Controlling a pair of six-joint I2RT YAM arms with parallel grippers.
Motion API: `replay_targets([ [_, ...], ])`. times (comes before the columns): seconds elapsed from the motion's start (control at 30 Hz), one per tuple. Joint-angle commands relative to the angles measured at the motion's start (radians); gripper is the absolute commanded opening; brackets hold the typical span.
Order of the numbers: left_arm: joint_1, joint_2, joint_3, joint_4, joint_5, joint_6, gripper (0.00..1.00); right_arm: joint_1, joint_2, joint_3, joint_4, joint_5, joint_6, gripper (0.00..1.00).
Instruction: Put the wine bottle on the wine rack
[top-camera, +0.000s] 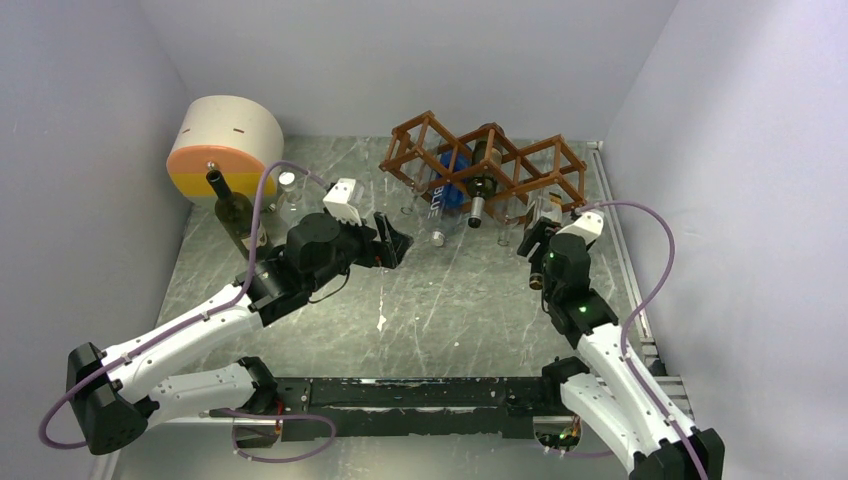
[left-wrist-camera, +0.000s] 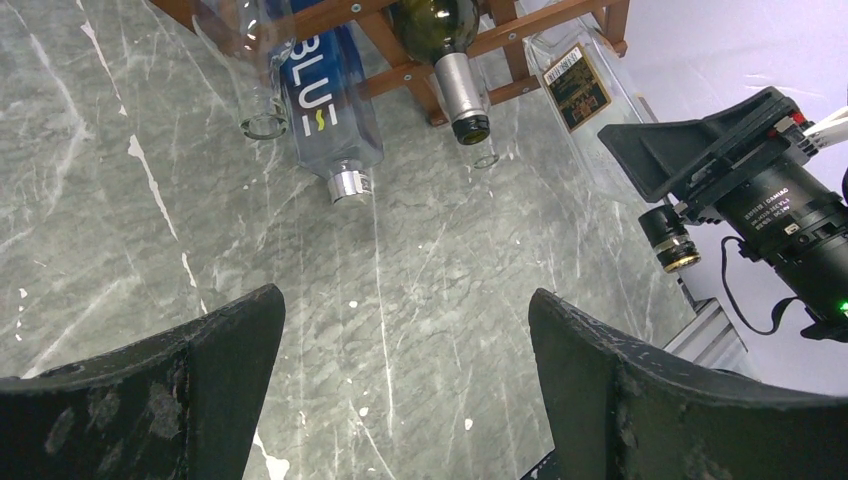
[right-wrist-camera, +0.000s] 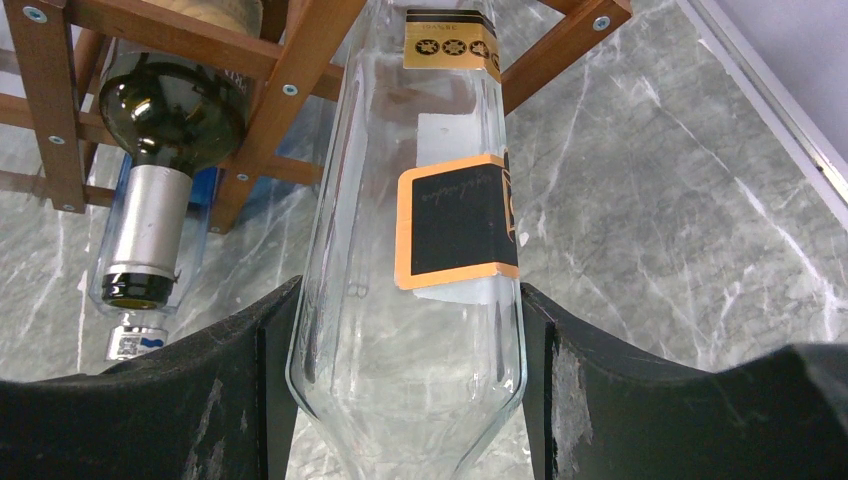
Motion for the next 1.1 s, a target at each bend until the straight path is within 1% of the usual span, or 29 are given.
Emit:
replay_targets([
  [0.0, -0.004, -0.006, 0.033, -0.007, 0.014, 0.023, 0.95, -0.001, -0.012, 0.039, 0.342, -0.049, -0.025, 0.00],
  [0.13, -0.003, -0.004, 0.039, -0.018, 0.013, 0.026, 0.95, -0.021, 0.007, 0.022, 0.406, -0.071, -0.037, 0.00],
  [0.47, -0.003, -0.014, 0.032, -0.027, 0.016, 0.020, 0.95, -0.089, 0.050, -0.052, 0.634, -0.160, -0.052, 0.00],
  [0.63, -0.004, -0.018, 0.024, -0.022, 0.020, 0.021, 0.95, -0.125, 0.079, -0.086, 0.720, -0.233, -0.056, 0.00],
  [0.83, -0.004, -0.004, 0.029, -0.022, 0.030, 0.035, 0.95, -0.179, 0.149, -0.092, 0.788, -0.275, -0.031, 0.00],
  [1.07, -0.004, 0.026, 0.036, -0.031, 0.037, 0.059, 0.95, -0.205, 0.230, -0.106, 0.913, -0.295, -0.027, 0.00],
])
